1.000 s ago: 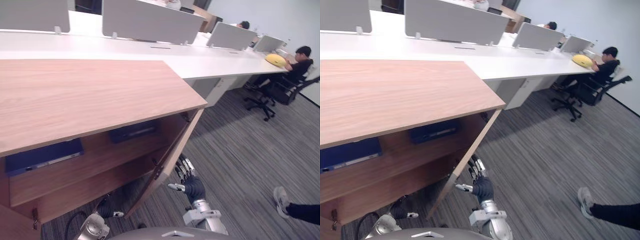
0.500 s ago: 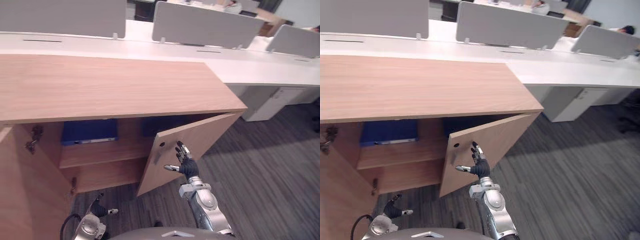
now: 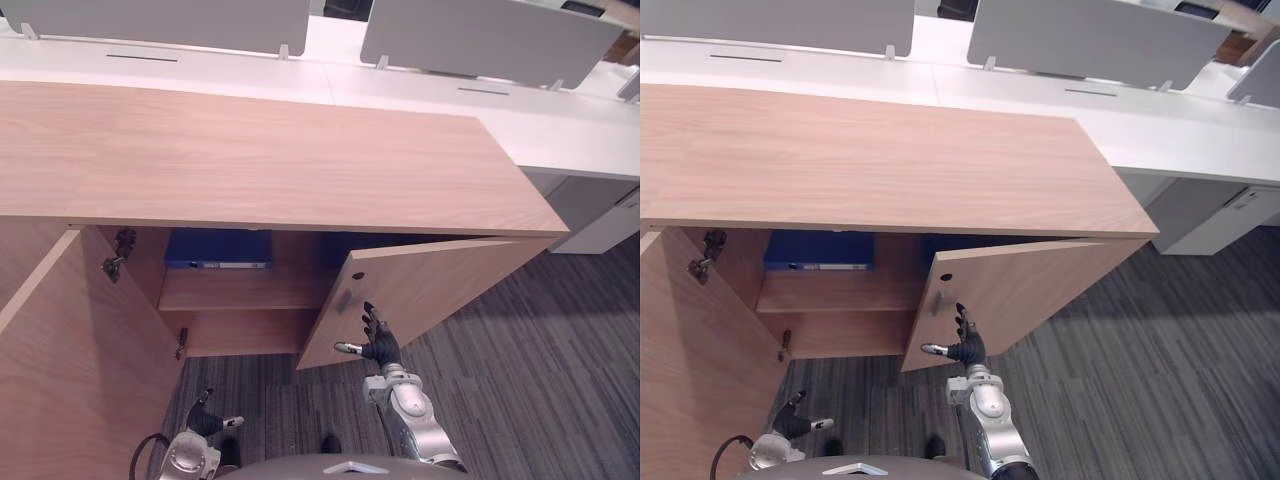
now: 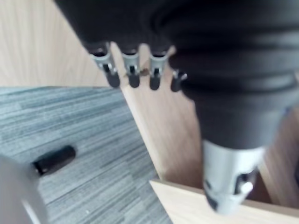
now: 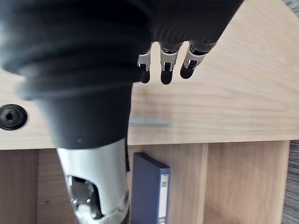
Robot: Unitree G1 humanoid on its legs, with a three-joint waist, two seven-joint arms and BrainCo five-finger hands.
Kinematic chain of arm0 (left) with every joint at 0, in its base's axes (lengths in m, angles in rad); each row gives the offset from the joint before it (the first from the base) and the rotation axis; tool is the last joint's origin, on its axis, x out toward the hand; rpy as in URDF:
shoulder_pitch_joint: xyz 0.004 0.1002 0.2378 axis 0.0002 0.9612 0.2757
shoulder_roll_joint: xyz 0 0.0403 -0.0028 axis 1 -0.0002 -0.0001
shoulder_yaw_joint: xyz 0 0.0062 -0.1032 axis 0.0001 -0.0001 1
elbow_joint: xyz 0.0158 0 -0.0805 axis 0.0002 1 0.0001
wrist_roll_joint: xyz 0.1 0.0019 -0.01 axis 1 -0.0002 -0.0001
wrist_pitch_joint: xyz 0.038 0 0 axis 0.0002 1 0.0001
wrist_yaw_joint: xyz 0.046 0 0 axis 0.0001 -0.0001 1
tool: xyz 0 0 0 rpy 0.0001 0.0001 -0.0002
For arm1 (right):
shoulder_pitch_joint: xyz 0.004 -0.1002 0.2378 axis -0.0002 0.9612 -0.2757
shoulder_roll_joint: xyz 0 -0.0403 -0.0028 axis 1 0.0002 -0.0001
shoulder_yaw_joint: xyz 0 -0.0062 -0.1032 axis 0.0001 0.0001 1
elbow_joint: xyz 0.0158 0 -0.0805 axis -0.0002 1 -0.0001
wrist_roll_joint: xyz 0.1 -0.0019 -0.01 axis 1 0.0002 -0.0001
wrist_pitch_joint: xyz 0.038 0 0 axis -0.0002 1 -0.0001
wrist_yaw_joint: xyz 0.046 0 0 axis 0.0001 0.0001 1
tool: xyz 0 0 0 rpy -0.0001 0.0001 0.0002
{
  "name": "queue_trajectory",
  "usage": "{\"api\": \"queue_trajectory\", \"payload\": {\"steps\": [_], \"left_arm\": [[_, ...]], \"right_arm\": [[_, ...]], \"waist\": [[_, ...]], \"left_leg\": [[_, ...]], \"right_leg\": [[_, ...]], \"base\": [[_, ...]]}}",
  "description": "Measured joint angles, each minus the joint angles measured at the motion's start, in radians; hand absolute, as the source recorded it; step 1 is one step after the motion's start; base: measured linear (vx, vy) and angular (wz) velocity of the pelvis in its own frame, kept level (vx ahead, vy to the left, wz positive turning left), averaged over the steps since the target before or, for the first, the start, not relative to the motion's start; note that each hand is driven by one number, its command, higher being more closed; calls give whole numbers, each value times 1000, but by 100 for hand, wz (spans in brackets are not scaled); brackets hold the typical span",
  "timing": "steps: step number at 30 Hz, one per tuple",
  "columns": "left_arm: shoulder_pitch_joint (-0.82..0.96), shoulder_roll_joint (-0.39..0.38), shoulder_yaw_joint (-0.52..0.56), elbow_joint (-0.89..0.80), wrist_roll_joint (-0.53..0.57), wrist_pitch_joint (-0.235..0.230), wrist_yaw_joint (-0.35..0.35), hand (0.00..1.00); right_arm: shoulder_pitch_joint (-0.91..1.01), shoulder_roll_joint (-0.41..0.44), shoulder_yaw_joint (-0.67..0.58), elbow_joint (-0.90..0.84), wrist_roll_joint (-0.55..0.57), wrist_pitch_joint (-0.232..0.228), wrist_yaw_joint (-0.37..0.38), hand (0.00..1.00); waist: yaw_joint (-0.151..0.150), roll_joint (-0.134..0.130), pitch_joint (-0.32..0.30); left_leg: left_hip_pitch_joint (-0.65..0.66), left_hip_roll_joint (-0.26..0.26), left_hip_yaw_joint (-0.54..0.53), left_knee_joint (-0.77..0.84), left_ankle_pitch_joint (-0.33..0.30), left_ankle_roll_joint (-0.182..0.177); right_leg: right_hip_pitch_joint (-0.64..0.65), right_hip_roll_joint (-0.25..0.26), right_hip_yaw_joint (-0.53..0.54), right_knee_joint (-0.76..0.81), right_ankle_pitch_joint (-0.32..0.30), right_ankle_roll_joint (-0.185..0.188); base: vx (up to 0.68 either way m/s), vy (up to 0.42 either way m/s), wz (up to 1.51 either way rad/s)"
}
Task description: Walk over to the cabinet, pick up the folder, carry it to the office cabinet, place the folder inside the office cabinet, then close the office cabinet door
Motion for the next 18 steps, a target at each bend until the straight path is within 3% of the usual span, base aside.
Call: {"api": "queue_trajectory", "payload": {"steps": [5,10,18], "left_arm": [[-10,-8,6,0,0,-1,8,0],[-8,-20,5,0,-1,-2,10,0],[9,-34,5,0,-39,-3,14,0]], "right_arm": [[2,0,-24,71,-75,0,-6,0],[15,-1,-25,156,-111,5,-8,0],[27,6,-51,270,-112,15,-13,0]], "waist": [[-3,27,25],[-2,24,40],[-1,26,41]], "left_leg": [[20,6,9,0,-5,1],[51,16,29,-1,-17,-9],[95,18,92,0,-40,-9]], "right_leg": [[16,5,3,-5,0,-1],[40,15,21,-7,-14,-16],[44,19,86,-4,-9,-8]], "base": [[-11,-3,-6],[-41,-14,-12],[-10,4,-25]]}}
